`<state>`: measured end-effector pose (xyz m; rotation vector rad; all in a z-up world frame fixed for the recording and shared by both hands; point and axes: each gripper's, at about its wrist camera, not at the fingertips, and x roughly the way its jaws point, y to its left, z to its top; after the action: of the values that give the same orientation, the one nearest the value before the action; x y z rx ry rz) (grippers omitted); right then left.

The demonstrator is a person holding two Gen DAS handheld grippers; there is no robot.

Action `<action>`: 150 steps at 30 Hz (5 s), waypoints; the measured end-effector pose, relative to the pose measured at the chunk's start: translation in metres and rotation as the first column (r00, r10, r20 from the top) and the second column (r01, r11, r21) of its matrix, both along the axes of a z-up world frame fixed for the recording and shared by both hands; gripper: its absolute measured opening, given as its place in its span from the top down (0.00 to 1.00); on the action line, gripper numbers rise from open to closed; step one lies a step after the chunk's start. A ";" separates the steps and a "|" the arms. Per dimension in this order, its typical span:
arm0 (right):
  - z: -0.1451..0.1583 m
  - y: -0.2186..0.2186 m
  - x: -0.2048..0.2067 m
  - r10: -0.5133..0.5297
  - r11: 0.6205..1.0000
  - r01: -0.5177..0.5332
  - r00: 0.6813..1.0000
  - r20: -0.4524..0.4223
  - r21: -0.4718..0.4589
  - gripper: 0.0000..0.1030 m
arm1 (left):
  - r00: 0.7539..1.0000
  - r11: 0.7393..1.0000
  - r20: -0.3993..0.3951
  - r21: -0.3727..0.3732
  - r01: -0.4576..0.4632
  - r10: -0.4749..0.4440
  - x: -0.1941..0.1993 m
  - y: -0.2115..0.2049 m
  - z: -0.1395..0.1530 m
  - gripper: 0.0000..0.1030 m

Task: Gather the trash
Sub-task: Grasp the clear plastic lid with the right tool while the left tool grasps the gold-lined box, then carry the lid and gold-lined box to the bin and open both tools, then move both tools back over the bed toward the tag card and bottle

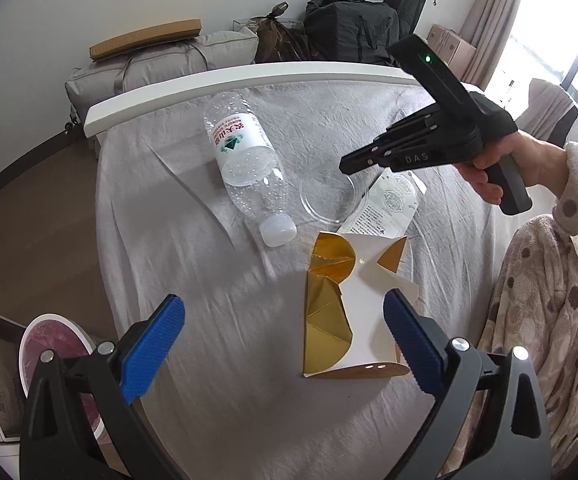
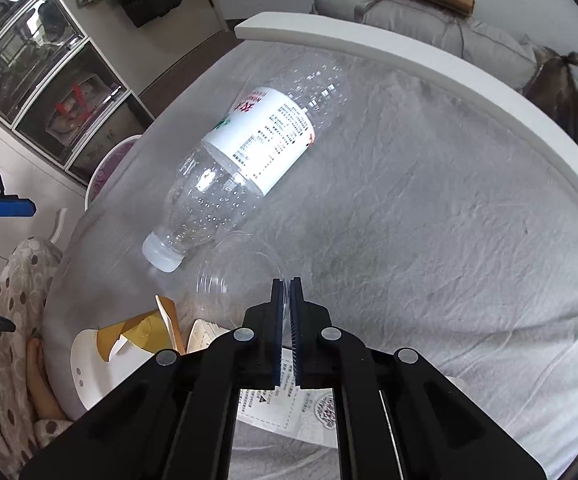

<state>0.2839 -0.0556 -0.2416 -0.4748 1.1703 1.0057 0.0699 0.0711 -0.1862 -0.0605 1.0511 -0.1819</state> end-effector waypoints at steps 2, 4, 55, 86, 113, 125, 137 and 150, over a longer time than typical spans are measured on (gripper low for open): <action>0.012 -0.010 0.005 -0.021 1.000 0.021 0.999 0.026 0.012 0.97 | 1.000 1.000 -0.001 0.012 0.015 -0.015 0.001 -0.008 -0.001 0.05; 0.025 -0.024 0.007 -0.037 0.999 0.036 0.998 0.050 0.027 0.97 | 0.999 0.999 -0.002 0.029 0.035 -0.035 0.002 -0.018 -0.004 0.05; 0.083 -0.100 -0.012 0.003 0.998 -0.011 0.992 0.125 0.060 0.97 | 0.999 0.988 -0.040 0.153 0.004 0.002 -0.003 -0.005 0.016 0.95; 0.126 0.204 -0.142 0.323 0.933 -0.348 0.922 0.214 0.093 0.97 | 0.894 0.895 0.073 0.025 -0.445 0.443 -0.165 0.257 0.006 0.95; 0.028 0.442 -0.237 0.631 0.775 -0.629 0.771 0.080 -0.052 0.97 | 0.858 0.857 -0.015 -0.044 -0.514 0.513 -0.178 0.419 -0.137 0.95; -0.019 0.467 -0.256 0.681 0.729 -0.671 0.730 0.052 -0.135 0.67 | 0.858 0.856 -0.037 -0.056 -0.514 0.513 -0.173 0.418 -0.162 0.05; 0.051 0.426 -0.238 0.589 0.801 -0.599 0.791 0.163 0.014 0.07 | 0.871 0.867 0.060 0.088 -0.491 0.488 -0.182 0.386 -0.092 0.05; 0.119 0.360 -0.249 0.565 0.794 -0.607 0.759 0.323 0.038 0.07 | 0.873 0.854 0.200 0.199 -0.481 0.445 -0.195 0.328 0.016 0.05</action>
<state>0.0346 0.3040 -0.1228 -0.8843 0.6694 1.4900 -0.1246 0.3993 -0.1699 -0.0767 0.8752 0.3807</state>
